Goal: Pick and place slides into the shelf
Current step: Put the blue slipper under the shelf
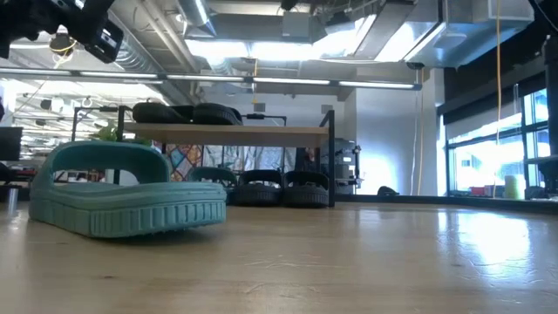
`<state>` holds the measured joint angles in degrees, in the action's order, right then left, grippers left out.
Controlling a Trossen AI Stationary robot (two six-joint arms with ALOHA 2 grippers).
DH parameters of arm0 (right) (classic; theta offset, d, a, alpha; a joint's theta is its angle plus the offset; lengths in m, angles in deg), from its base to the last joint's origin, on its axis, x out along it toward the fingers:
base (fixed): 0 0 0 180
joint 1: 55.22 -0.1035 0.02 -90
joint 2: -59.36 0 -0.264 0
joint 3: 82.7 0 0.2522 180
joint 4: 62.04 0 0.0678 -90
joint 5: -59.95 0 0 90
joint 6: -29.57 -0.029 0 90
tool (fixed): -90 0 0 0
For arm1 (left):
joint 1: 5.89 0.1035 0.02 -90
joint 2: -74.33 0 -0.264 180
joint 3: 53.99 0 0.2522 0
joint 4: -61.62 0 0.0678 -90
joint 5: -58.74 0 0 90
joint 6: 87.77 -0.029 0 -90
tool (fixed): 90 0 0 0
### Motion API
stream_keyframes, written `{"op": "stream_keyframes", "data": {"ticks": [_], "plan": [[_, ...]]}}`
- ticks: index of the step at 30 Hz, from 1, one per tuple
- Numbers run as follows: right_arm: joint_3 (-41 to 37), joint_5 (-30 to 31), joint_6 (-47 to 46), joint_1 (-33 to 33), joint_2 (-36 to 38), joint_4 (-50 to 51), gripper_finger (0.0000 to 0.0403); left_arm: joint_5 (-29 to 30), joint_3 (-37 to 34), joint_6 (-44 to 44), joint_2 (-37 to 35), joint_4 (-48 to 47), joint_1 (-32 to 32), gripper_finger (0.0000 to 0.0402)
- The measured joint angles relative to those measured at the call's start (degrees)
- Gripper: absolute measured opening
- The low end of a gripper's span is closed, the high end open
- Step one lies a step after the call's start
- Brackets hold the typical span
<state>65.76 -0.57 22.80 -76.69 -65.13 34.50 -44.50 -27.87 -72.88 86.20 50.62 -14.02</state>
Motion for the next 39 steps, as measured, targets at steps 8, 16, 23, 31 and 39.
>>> {"op": "stream_keyframes", "data": {"ticks": [8,16,23,31,39], "plan": [[-1.32,0.40,3.10,1.11,1.63,-6.80,0.0189,0.06,0.00,-0.02,0.00,0.52,-0.16,0.0204],[-16.89,-11.77,12.10,5.11,3.31,-26.46,0.0188,0.04,0.00,0.00,0.00,0.45,-0.15,0.0204],[-46.15,-12.64,13.14,7.81,21.34,-48.27,0.0188,-0.06,0.00,0.04,-0.01,0.21,-0.16,0.0204],[-84.92,-12.73,13.44,11.79,50.23,-72.51,0.0188,0.08,0.00,-0.19,0.00,-1.01,-0.16,0.0204],[-111.39,-12.63,10.78,12.11,81.66,-83.74,0.0188,1.84,0.00,-9.33,0.00,-1.00,-0.16,0.0204]]}}
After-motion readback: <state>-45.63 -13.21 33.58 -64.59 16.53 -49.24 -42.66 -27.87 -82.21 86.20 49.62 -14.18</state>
